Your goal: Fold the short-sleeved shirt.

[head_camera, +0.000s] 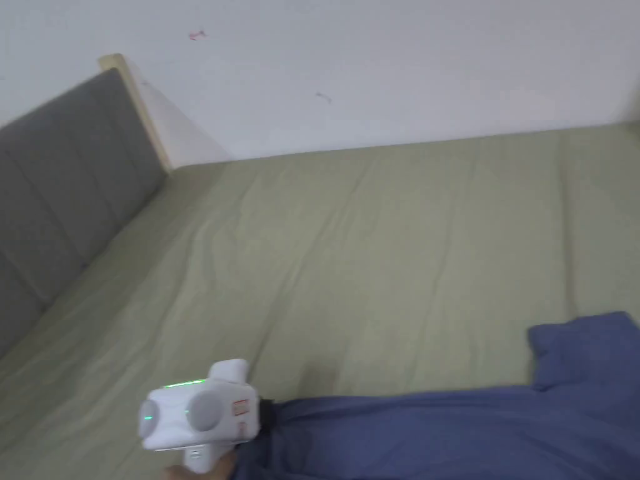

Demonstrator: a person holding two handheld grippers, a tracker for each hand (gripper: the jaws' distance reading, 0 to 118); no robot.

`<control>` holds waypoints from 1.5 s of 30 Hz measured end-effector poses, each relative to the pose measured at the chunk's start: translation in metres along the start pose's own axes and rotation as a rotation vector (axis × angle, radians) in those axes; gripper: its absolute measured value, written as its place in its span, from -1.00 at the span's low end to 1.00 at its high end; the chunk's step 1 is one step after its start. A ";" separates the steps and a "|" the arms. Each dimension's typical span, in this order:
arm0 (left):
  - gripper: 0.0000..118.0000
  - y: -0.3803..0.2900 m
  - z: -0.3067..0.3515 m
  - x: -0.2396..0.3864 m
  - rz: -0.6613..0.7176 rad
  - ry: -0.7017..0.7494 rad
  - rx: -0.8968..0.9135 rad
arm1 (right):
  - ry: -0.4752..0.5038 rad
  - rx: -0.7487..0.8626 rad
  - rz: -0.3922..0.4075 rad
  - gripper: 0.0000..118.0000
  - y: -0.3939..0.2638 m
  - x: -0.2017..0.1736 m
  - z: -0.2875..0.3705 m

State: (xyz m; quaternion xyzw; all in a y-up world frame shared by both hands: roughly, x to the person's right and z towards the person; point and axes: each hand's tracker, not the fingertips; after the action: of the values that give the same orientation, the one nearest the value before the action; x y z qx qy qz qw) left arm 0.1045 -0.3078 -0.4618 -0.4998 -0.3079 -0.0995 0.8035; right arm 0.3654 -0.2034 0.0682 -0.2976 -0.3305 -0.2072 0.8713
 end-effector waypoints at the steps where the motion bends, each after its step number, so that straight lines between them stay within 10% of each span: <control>1: -0.98 0.001 -0.002 0.000 -0.010 0.003 -0.006 | 0.006 0.013 0.004 -0.99 0.010 0.001 -0.008; 5: -0.98 0.005 -0.003 0.002 -0.024 0.015 -0.027 | 0.033 -0.089 0.059 0.22 0.075 0.011 -0.080; 13: -0.98 0.005 0.004 0.006 -0.046 0.009 -0.045 | -0.169 -0.423 0.123 0.22 0.127 0.033 -0.264; 16: -0.98 0.002 0.006 0.008 -0.045 0.008 -0.038 | -0.107 -0.496 0.114 0.06 0.114 0.032 -0.275; 20: -0.98 -0.001 0.008 0.011 -0.069 0.021 -0.016 | -0.105 -0.424 0.210 -0.99 0.105 0.011 -0.256; 34: -0.98 -0.088 0.195 -0.012 -0.109 -0.181 0.243 | 0.049 -0.113 0.068 -0.99 0.062 0.019 -0.022; 45: -0.98 -0.192 0.175 -0.041 -0.015 -0.171 0.141 | -0.026 -0.212 -0.056 -0.99 -0.053 0.044 0.013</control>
State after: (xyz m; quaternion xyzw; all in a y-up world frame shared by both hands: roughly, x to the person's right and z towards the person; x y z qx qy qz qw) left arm -0.0866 -0.2542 -0.2893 -0.4461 -0.3853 -0.0407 0.8067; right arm 0.3603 -0.2412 0.1268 -0.3812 -0.3261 -0.2616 0.8246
